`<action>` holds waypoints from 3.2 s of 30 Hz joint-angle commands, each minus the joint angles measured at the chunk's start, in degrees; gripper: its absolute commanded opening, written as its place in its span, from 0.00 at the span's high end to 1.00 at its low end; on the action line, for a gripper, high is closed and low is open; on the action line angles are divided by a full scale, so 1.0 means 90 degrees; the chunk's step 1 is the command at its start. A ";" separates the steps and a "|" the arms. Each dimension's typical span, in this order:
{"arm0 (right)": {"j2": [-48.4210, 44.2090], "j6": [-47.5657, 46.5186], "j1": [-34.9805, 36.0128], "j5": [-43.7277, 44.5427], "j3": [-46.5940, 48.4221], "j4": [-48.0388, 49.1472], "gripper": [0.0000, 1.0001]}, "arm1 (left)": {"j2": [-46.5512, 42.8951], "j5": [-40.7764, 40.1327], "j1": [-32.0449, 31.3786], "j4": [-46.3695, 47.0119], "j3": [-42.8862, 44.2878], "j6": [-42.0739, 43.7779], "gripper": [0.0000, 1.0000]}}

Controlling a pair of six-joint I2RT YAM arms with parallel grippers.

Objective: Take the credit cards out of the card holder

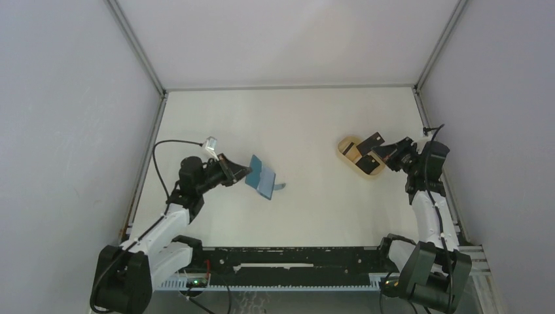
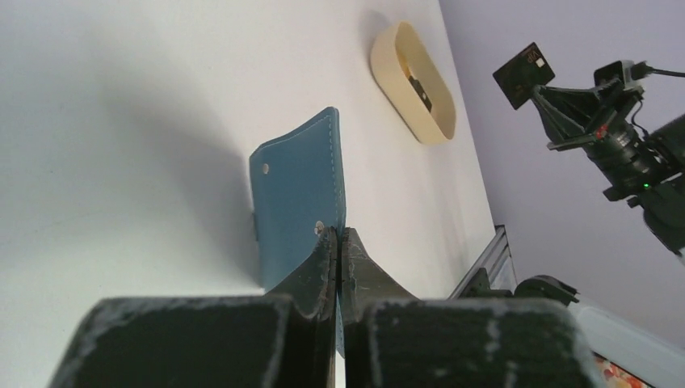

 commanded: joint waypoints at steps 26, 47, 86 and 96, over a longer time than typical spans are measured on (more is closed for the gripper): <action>0.0092 -0.0774 -0.0139 0.0829 0.0429 -0.1630 1.00 | 0.0687 -0.1716 0.0032 0.0086 0.0101 0.1009 0.58; 0.1790 -0.0301 -0.0295 0.0816 0.0675 -0.1519 1.00 | 0.0078 -0.2013 0.0030 -0.0385 0.0091 0.1088 0.17; 0.0009 -0.0363 -0.0480 0.1895 0.1125 -0.2263 0.49 | -0.0309 -0.2167 0.0032 -0.0493 0.0093 0.0783 0.00; -0.1697 -0.1508 0.1989 0.3199 0.1146 -0.1371 0.07 | -0.1068 -0.2833 0.0032 -0.1037 0.0486 0.0685 0.00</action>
